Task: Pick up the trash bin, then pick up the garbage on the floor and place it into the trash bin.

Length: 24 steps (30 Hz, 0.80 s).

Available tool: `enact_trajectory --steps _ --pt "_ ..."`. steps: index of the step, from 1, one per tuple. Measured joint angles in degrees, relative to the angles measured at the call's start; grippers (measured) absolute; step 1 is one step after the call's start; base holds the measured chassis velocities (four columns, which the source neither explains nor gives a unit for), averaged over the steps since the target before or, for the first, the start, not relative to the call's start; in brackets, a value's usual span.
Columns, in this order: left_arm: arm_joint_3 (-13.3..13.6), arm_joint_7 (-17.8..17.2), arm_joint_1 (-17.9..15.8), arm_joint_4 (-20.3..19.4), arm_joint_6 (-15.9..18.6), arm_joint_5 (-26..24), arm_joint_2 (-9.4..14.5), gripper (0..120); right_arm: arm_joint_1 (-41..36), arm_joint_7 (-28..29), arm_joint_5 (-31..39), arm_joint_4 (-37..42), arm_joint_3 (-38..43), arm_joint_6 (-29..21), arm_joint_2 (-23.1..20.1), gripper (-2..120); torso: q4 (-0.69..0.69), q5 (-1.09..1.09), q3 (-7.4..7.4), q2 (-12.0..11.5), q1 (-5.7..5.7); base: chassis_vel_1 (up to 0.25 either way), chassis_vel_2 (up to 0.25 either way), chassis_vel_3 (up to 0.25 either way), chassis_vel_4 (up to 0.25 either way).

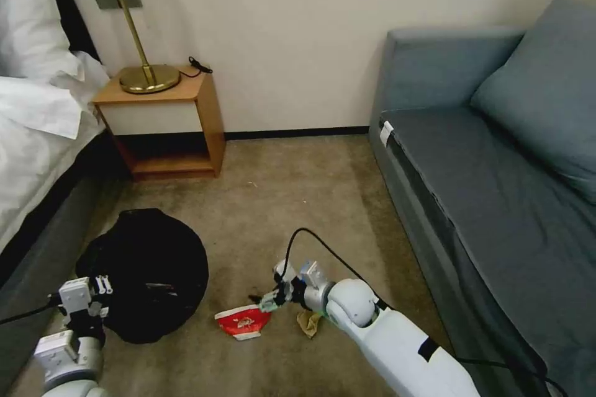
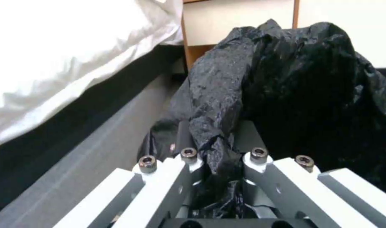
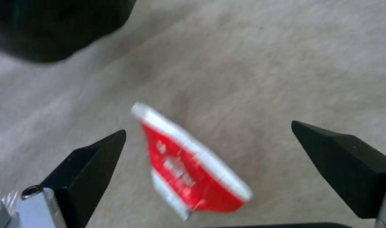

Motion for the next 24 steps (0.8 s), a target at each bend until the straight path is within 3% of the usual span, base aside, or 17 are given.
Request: enact_trajectory --steps 7,11,24 --pt "0.11 0.0 0.06 -0.69 0.29 0.09 -0.03 7 1.48 -0.37 -3.11 -3.7 -2.44 2.09 1.55 100 -0.02 0.0 0.0 0.0 0.0 0.0 0.0 0.0 0.0" --pt "0.22 0.0 0.87 -1.19 0.57 0.35 -0.12 7 5.99 -0.41 -7.07 -9.51 -6.14 4.63 3.94 100 -0.01 0.0 0.0 0.0 0.0 0.0 0.0 0.0 0.0" --pt "-0.09 0.53 2.38 -2.56 0.62 0.34 -1.08 7 11.75 -0.11 -12.83 -22.03 -14.25 5.45 11.09 100 0.0 0.0 0.01 0.0 0.0 0.0 0.0 0.0 0.0"
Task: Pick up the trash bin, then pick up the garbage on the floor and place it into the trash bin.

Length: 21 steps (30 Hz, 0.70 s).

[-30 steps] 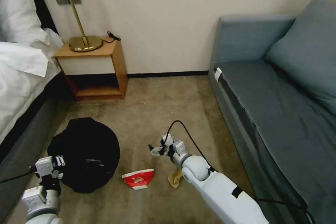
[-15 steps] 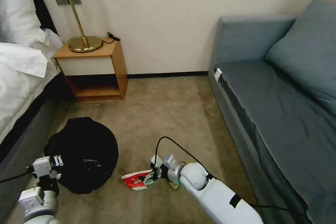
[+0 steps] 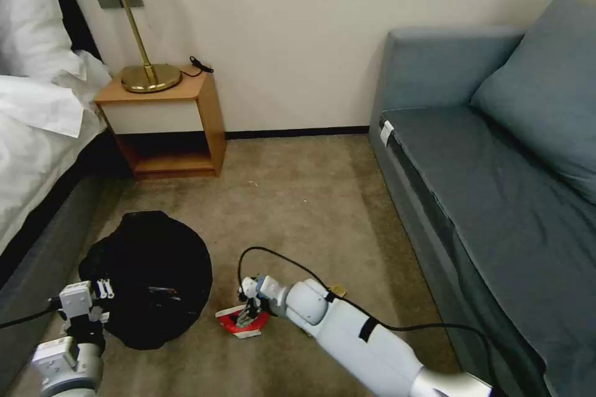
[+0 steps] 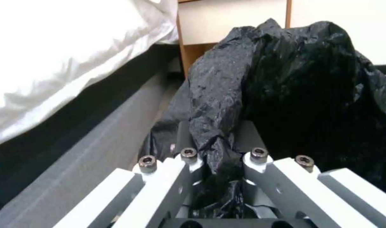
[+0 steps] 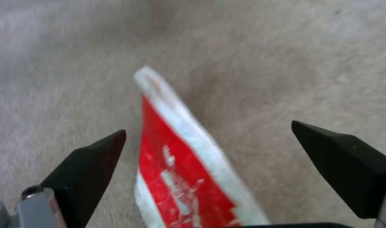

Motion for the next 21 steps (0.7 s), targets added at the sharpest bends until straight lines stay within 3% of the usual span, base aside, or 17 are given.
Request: enact_trajectory --steps 4,7,11,17,21 --pt "-0.02 0.0 0.16 -0.02 -0.06 0.0 -0.62 7 0.6 -0.29 -0.99 -2.48 -1.28 0.08 0.62 100 0.0 -0.01 0.0 0.0 0.0 0.0 0.0 0.0 0.0" --pt "0.05 0.0 0.19 -0.02 -0.13 0.2 -1.02 7 0.81 -0.87 -1.65 -3.92 -1.59 0.84 0.87 92 0.0 0.0 0.0 0.0 0.0 0.0 0.0 0.0 0.0" --pt "0.75 -0.02 0.56 -0.33 -0.31 1.65 -2.28 7 0.87 -2.98 -2.26 -5.29 -1.72 2.91 0.56 73 0.0 0.0 0.0 0.0 0.0 0.0 0.0 0.0 0.0" --pt "1.0 -0.16 0.78 -1.34 -0.41 2.42 -4.13 7 0.42 -3.41 -2.09 -4.75 -2.07 3.79 -0.44 57 -0.01 0.01 0.0 0.0 0.0 0.0 0.0 0.0 0.0" --pt "0.93 -0.3 1.34 -2.04 -1.19 2.84 -6.64 7 0.04 -3.69 -2.19 -4.21 -2.73 5.02 -1.78 39 -0.01 0.01 0.0 0.0 0.0 0.0 0.0 0.0 0.0"
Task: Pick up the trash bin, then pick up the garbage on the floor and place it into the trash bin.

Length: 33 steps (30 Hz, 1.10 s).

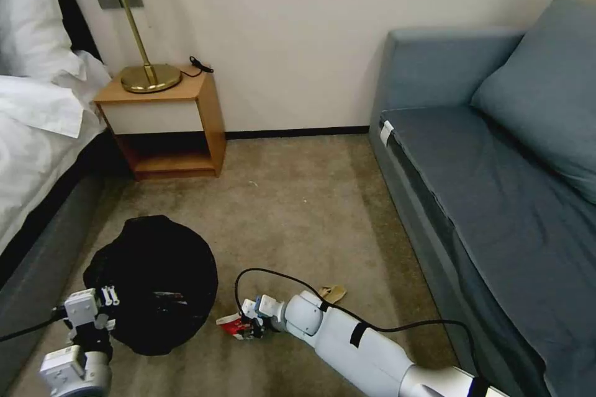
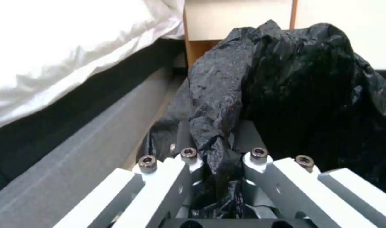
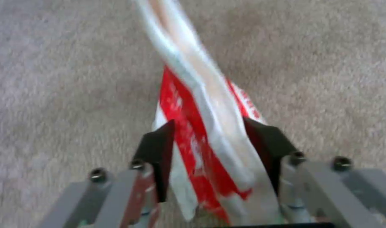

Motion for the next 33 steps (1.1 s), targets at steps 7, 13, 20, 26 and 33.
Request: enact_trajectory --steps 7,13,20,26,33 --pt "-0.2 -0.38 1.1 -0.46 -2.32 0.83 -2.94 7 -0.07 -0.83 1.55 0.61 0.26 1.29 -1.06 15 0.0 0.0 0.0 0.0 0.0 0.0 0.0 0.0 0.0" --pt "-0.32 -0.86 1.86 -0.76 -3.43 1.24 -4.21 7 0.71 0.34 5.72 0.32 2.86 2.79 -0.26 0 0.0 0.0 0.0 0.0 0.0 0.0 0.0 0.0 0.0" --pt "-0.28 -1.08 2.07 -1.25 -3.51 1.65 -4.43 7 3.36 1.83 12.1 1.49 6.33 5.81 0.78 0 0.01 0.0 0.0 0.0 0.0 0.0 0.0 0.0 0.0" --pt "-0.31 -1.13 1.96 -1.29 -3.4 1.65 -4.56 7 5.9 6.77 14.6 1.06 7.36 12.39 2.43 0 0.01 -0.01 0.0 0.0 0.01 0.0 0.0 0.0 0.0" --pt "-0.69 -1.24 1.99 -1.12 -3.4 1.49 -4.52 7 6.7 15.32 14.88 4.6 5.0 14.34 4.23 0 0.01 -0.01 0.0 0.0 0.0 0.0 0.0 0.0 0.0"
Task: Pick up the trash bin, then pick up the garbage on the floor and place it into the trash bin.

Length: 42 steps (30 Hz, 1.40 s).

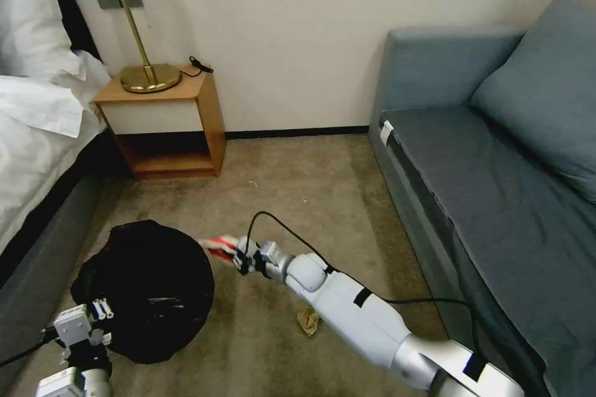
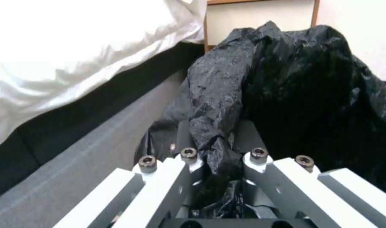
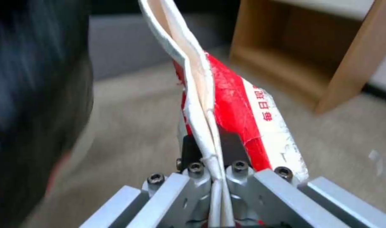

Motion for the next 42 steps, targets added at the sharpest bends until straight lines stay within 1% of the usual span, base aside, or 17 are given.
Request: enact_trajectory --steps 4,5,9,10,14,17,19,22,23,25,26,29,30,32,34,40,42 --pt "-0.03 -0.03 0.03 0.0 -0.03 0.03 0.02 7 0.0 6.76 -1.05 3.61 -3.18 0.29 1.35 0 0.01 0.0 0.0 0.0 0.0 0.0 0.0 0.0 0.0" --pt "-0.03 -0.03 0.03 0.0 -0.03 0.03 0.02 7 0.0 6.76 -1.05 3.61 -3.18 0.29 1.35 0 0.01 0.0 0.0 0.0 0.0 0.0 0.0 0.0 0.0" --pt "0.05 -0.03 0.02 0.0 -0.07 0.26 0.04 7 0.42 12.19 -3.1 4.2 -4.72 2.44 3.25 0 0.01 0.0 0.0 0.0 0.0 0.0 0.0 0.0 0.0" --pt "0.05 -0.03 0.02 0.0 -0.07 0.26 0.04 7 0.42 12.19 -3.1 4.2 -4.72 2.44 3.25 0 0.01 0.0 0.0 0.0 0.0 0.0 0.0 0.0 0.0" --pt "0.19 -0.03 -0.24 0.26 -0.07 0.44 0.05 7 1.53 16.23 -3.69 4.06 -4.42 4.28 3.92 0 0.0 -0.01 0.0 0.0 0.0 0.0 0.0 0.0 0.0" --pt "0.27 -0.04 -0.42 0.59 -0.07 0.48 0.06 7 2.22 17.31 -2.61 4.65 -3.7 4.82 3.93 0 -0.01 -0.01 0.0 0.0 0.0 0.0 0.0 0.0 0.0" --pt "0.28 -0.04 -0.52 0.76 -0.06 0.48 0.06 7 2.49 17.34 -1.76 5.37 -3.4 4.83 3.93 0 -0.01 -0.01 0.0 0.0 0.0 0.0 0.0 0.0 0.0" --pt "0.27 -0.03 -0.7 1.23 -0.02 0.48 0.07 7 2.96 15.84 2.32 9.92 -3.14 3.77 3.81 0 0.0 0.0 0.0 0.0 0.0 0.0 0.0 0.0 0.0" --pt "0.27 -0.03 -0.7 1.23 -0.02 0.48 0.07 7 2.96 15.84 2.32 9.92 -3.14 3.77 3.81 0 0.0 0.0 0.0 0.0 0.0 0.0 0.0 0.0 0.0" --pt "0.28 -0.02 -0.79 1.54 -0.02 0.49 0.08 7 2.79 13.16 6.27 15.2 -4.62 0.65 1.92 0 0.01 0.01 0.0 0.0 0.0 0.0 0.0 0.0 0.0" --pt "0.28 -0.02 -0.79 1.54 -0.02 0.49 0.08 7 2.79 13.16 6.27 15.2 -4.62 0.65 1.92 0 0.01 0.01 0.0 0.0 0.0 0.0 0.0 0.0 0.0" --pt "0.41 0.03 -1.01 1.72 0.02 0.49 0.09 7 1.05 9.5 13.82 23.73 -7.57 -6.67 -1.48 0 -0.01 0.01 0.0 0.0 0.0 0.0 0.0 0.0 0.0" --pt "0.41 0.03 -1.01 1.72 0.02 0.49 0.09 7 1.05 9.5 13.82 23.73 -7.57 -6.67 -1.48 0 -0.01 0.01 0.0 0.0 0.0 0.0 0.0 0.0 0.0" --pt "0.43 0.05 -1.09 1.71 0.13 0.49 0.09 7 0.15 8.7 17.76 26.94 -8.79 -10.2 -2.6 0 0.0 0.01 -0.01 0.0 0.0 0.0 0.0 0.0 0.0" --pt "0.49 0.07 -1.23 1.49 0.27 0.46 0.09 7 -0.58 8.32 19.77 28.1 -9.86 -12.21 -3.02 0 0.0 0.01 0.0 0.0 0.0 0.0 0.0 0.0 0.0" --pt "0.96 0.12 -1.19 0.24 0.51 0.4 0.09 7 -1.38 7.73 19.59 27.04 -11.05 -12.84 -3.18 0 0.0 0.01 0.0 0.0 0.0 0.0 0.0 0.0 0.0" --pt "1.07 0.25 -1.03 -0.57 0.53 0.31 0.09 7 -1.89 7.9 18.23 26.18 -12.06 -12.67 -3.21 0 0.0 0.01 0.0 0.0 0.0 0.0 0.0 0.0 0.0"
